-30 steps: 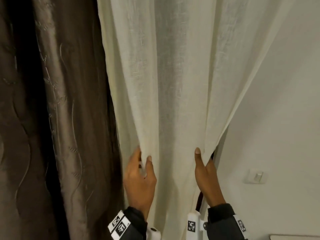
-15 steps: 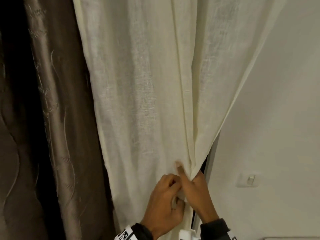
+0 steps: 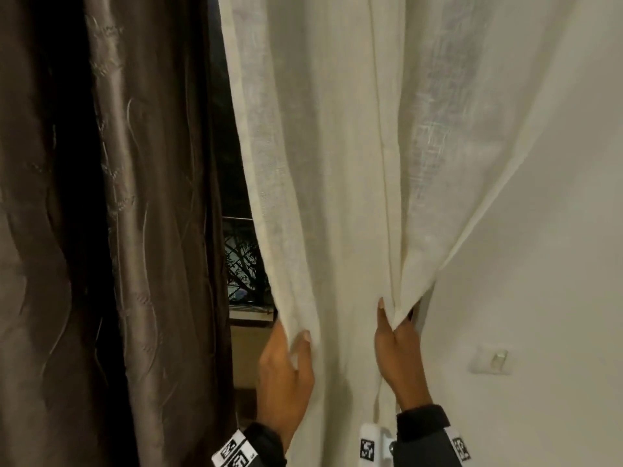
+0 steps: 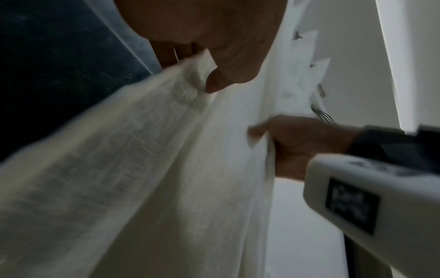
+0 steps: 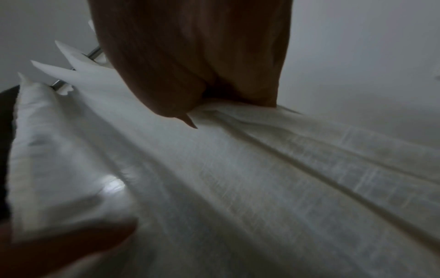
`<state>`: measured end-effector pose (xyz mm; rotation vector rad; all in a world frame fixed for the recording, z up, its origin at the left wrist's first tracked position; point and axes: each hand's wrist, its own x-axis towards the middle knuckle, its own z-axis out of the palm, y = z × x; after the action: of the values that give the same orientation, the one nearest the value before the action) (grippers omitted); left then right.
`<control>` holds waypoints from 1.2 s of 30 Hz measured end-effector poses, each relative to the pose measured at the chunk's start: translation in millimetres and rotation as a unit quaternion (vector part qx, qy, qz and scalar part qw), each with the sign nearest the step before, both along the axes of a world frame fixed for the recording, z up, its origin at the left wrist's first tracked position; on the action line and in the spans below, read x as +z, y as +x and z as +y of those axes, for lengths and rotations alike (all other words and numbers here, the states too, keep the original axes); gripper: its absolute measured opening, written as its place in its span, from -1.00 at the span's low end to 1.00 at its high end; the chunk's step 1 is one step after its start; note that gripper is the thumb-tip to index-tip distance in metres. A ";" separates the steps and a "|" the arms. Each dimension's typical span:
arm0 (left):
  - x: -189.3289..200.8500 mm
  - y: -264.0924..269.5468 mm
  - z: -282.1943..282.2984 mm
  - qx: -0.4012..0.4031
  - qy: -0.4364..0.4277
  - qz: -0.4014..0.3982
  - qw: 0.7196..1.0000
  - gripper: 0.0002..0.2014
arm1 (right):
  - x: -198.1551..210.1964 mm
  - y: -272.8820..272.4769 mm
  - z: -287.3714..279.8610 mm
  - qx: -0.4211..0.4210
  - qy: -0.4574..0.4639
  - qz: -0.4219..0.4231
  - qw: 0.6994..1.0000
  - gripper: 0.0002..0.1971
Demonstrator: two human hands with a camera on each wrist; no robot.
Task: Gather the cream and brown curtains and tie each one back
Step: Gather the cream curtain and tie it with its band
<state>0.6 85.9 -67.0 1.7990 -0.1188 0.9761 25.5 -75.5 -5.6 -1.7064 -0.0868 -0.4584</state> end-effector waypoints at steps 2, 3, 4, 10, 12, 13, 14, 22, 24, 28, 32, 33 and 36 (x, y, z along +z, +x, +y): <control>-4.3 -2.1 -8.9 -0.037 0.117 0.024 0.992 -0.60 | -9.0 -12.3 11.1 0.023 0.003 0.000 1.000 -0.79; -7.3 -2.9 -14.7 -0.095 0.162 0.050 0.981 -0.46 | -14.8 -16.7 14.1 0.039 0.019 0.003 0.999 -0.69; -7.2 -5.1 -19.3 -0.163 0.185 0.074 0.966 -0.26 | -17.3 -22.5 17.0 0.054 0.040 0.013 0.998 -0.56; -18.0 -2.0 -34.4 -0.289 0.155 0.122 0.937 0.02 | -23.0 -39.3 15.1 0.147 -0.025 0.068 0.986 -0.70; -18.1 2.8 -40.3 -0.285 0.045 0.122 0.950 -0.07 | -26.9 -42.9 3.2 0.201 -0.095 0.078 0.972 -0.58; -24.6 11.1 -44.1 -0.283 -0.038 0.127 0.950 -0.10 | -31.9 -44.5 -5.1 0.221 -0.126 0.087 0.963 -0.47; -27.0 17.2 -46.0 -0.278 -0.086 0.131 0.948 -0.20 | -37.7 -44.6 -12.0 0.237 -0.149 0.093 0.955 -0.36; -31.6 26.1 -33.9 -0.187 -0.073 0.251 0.947 -0.75 | -88.8 -33.0 -71.1 0.106 -0.086 0.095 0.986 -0.61; -31.5 26.9 -34.0 -0.196 -0.076 0.264 0.941 -0.74 | -110.0 -29.0 -78.4 0.103 -0.128 0.110 0.980 -0.73; -32.6 21.0 -37.4 -0.223 -0.056 0.281 0.932 -0.66 | -147.7 -27.9 -64.1 0.162 -0.200 0.143 0.956 -0.69; -34.0 18.2 -34.1 -0.236 -0.029 0.304 0.922 -0.59 | -172.6 -26.5 -48.0 0.201 -0.241 0.174 0.933 -0.66; -35.6 19.0 -31.7 -0.238 -0.014 0.311 0.920 -0.56 | -175.0 -27.8 -46.4 0.202 -0.242 0.179 0.932 -0.69; -36.8 19.5 -27.9 -0.223 0.038 0.341 0.913 -0.48 | -177.1 -31.1 -48.4 0.149 -0.244 0.166 0.944 -0.77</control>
<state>20.0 58.0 -103.8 1.9671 -0.1200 -0.0041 -5.7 -123.9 -182.6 -2.1904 -0.2243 0.0942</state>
